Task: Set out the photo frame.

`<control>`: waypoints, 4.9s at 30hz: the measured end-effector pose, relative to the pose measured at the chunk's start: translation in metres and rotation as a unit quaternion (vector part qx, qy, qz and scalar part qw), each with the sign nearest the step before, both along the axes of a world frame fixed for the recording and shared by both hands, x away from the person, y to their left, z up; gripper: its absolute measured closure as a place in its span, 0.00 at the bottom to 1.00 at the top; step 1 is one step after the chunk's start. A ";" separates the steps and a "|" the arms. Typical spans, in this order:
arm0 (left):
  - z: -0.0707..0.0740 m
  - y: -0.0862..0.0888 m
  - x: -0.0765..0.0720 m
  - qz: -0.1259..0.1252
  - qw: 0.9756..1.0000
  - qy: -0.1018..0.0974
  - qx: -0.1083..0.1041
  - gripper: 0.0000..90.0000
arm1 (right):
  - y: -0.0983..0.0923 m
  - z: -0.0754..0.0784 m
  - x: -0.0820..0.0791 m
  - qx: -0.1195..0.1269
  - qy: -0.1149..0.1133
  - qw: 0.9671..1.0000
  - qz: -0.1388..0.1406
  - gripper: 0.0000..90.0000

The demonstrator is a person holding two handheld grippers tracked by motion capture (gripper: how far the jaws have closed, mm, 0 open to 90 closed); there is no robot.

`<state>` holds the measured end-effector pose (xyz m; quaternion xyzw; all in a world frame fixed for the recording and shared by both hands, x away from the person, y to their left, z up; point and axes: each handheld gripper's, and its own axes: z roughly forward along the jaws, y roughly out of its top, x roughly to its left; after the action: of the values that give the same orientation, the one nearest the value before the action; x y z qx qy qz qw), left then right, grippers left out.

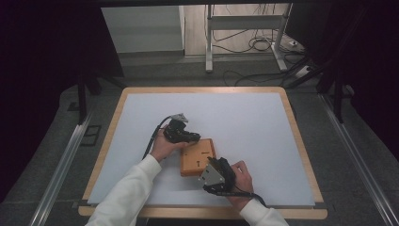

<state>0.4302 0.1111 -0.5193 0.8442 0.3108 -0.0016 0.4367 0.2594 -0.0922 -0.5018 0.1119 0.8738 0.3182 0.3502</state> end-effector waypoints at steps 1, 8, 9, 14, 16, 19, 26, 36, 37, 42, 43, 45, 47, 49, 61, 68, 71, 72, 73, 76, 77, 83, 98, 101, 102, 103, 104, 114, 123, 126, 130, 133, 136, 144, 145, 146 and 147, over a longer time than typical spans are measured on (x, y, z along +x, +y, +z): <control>0.000 0.000 0.000 0.001 1.000 -0.001 0.001 0.91 | 0.000 0.000 0.000 0.001 -0.002 1.000 0.001 0.44; 0.001 0.000 -0.001 0.016 1.000 -0.010 0.002 0.78 | -0.001 0.005 0.001 0.006 -0.010 1.000 0.001 0.47; 0.001 0.002 -0.001 0.028 1.000 -0.011 0.001 0.73 | -0.002 0.005 0.001 0.008 -0.008 1.000 -0.001 0.47; 0.009 0.018 -0.009 0.070 0.997 -0.037 0.001 0.58 | -0.003 0.004 0.001 0.006 -0.010 1.000 -0.002 0.47; 0.012 0.026 -0.014 0.076 0.996 -0.046 0.006 0.56 | -0.004 0.004 0.002 0.005 -0.011 1.000 -0.001 0.47; 0.015 0.040 -0.023 0.087 0.995 -0.053 0.000 0.53 | -0.004 0.004 0.002 0.005 -0.011 1.000 -0.002 0.47; 0.006 0.068 -0.048 0.099 0.992 -0.069 0.032 0.49 | -0.004 0.005 0.003 0.005 -0.012 1.000 -0.005 0.47; -0.003 0.074 -0.067 0.083 0.991 -0.076 0.069 0.47 | -0.007 0.006 0.003 0.006 -0.016 1.000 -0.013 0.47; -0.003 0.074 -0.067 0.083 0.991 -0.076 0.069 0.47 | -0.007 0.006 0.004 0.007 -0.017 1.000 -0.013 0.47; -0.004 0.079 -0.068 0.086 0.992 -0.070 0.066 0.47 | -0.008 0.008 0.005 0.009 -0.019 1.000 -0.015 0.48; -0.004 0.079 -0.068 0.086 0.992 -0.070 0.066 0.47 | -0.008 0.008 0.005 0.008 -0.019 1.000 -0.015 0.48; -0.006 0.079 -0.068 0.081 0.992 -0.069 0.072 0.46 | -0.008 0.008 0.005 0.007 -0.019 1.000 -0.016 0.48; -0.007 0.078 -0.068 0.078 0.991 -0.070 0.079 0.46 | -0.007 0.009 0.005 0.008 -0.019 1.000 -0.019 0.48; -0.007 0.077 -0.069 0.075 0.991 -0.071 0.082 0.46 | -0.008 0.010 0.006 0.009 -0.019 1.000 -0.019 0.48; -0.011 0.079 -0.071 0.077 0.991 -0.065 0.083 0.44 | -0.007 0.013 0.008 0.010 -0.020 0.999 -0.023 0.49; -0.013 0.087 -0.072 0.090 0.991 -0.057 0.077 0.44 | -0.006 0.019 0.015 0.008 -0.018 0.999 -0.025 0.50; -0.013 0.091 -0.073 0.095 0.991 -0.054 0.074 0.44 | -0.004 0.022 0.017 0.003 -0.018 1.000 -0.025 0.51; -0.014 0.092 -0.072 0.093 0.991 -0.056 0.074 0.44 | -0.004 0.023 0.018 0.002 -0.019 1.000 -0.026 0.51; -0.014 0.092 -0.072 0.093 0.991 -0.054 0.073 0.44 | -0.004 0.024 0.019 0.002 -0.021 0.999 -0.025 0.51; -0.014 0.091 -0.073 0.093 0.992 -0.052 0.070 0.44 | -0.002 0.025 0.022 -0.002 -0.023 0.999 -0.025 0.52; -0.014 0.090 -0.073 0.092 0.992 -0.052 0.071 0.44 | -0.002 0.026 0.023 -0.004 -0.022 0.999 -0.026 0.53; -0.014 0.090 -0.073 0.092 0.992 -0.051 0.070 0.44 | 0.000 0.030 0.030 -0.014 -0.024 0.999 -0.022 0.55; -0.015 0.090 -0.073 0.090 0.992 -0.051 0.070 0.44 | 0.010 0.041 0.045 -0.025 -0.018 1.000 -0.005 0.63; -0.015 0.090 -0.073 0.089 0.992 -0.051 0.071 0.44 | 0.011 0.041 0.045 -0.028 -0.016 0.999 0.002 0.65; -0.015 0.090 -0.073 0.087 0.992 -0.053 0.071 0.44 | 0.012 0.040 0.044 -0.029 -0.015 0.999 0.007 0.66; -0.015 0.090 -0.073 0.087 0.992 -0.052 0.072 0.44 | 0.013 0.040 0.044 -0.032 -0.015 0.999 0.008 0.66; -0.015 0.090 -0.073 0.087 0.992 -0.052 0.072 0.44 | 0.013 0.039 0.044 -0.033 -0.016 0.999 0.010 0.66; -0.016 0.089 -0.072 0.087 0.992 -0.048 0.073 0.43 | 0.008 0.050 0.044 -0.019 -0.007 1.000 0.013 0.71; -0.016 0.088 -0.073 0.086 0.992 -0.048 0.073 0.43 | 0.000 0.066 0.029 -0.013 0.017 0.999 0.041 0.73; -0.017 0.088 -0.072 0.084 0.993 -0.048 0.074 0.43 | -0.002 0.073 0.024 -0.010 0.033 0.998 0.054 0.73; -0.016 0.087 -0.073 0.084 0.993 -0.048 0.074 0.43 | -0.004 0.075 0.026 -0.001 0.044 0.998 0.053 0.71; -0.016 0.087 -0.073 0.085 0.992 -0.049 0.074 0.43 | -0.005 0.076 0.029 0.007 0.045 0.998 0.047 0.69; -0.016 0.088 -0.073 0.084 0.993 -0.048 0.074 0.43 | -0.004 0.078 0.035 0.016 0.048 0.998 0.038 0.66; -0.016 0.088 -0.073 0.084 0.993 -0.049 0.074 0.43 | -0.009 0.080 0.048 0.037 0.057 0.997 0.020 0.62; -0.016 0.088 -0.073 0.084 0.993 -0.048 0.074 0.43 | -0.010 0.080 0.049 0.042 0.057 0.997 0.020 0.61; -0.016 0.087 -0.073 0.084 0.993 -0.048 0.074 0.43 | -0.010 0.081 0.051 0.043 0.057 0.997 0.018 0.60; -0.016 0.087 -0.073 0.084 0.993 -0.048 0.074 0.43 | -0.010 0.081 0.051 0.043 0.056 0.997 0.017 0.60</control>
<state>0.3574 0.1983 -0.5356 0.8441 0.3586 0.0984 0.3862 0.3106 -0.1027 -0.4205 0.1299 0.8793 0.3550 0.2897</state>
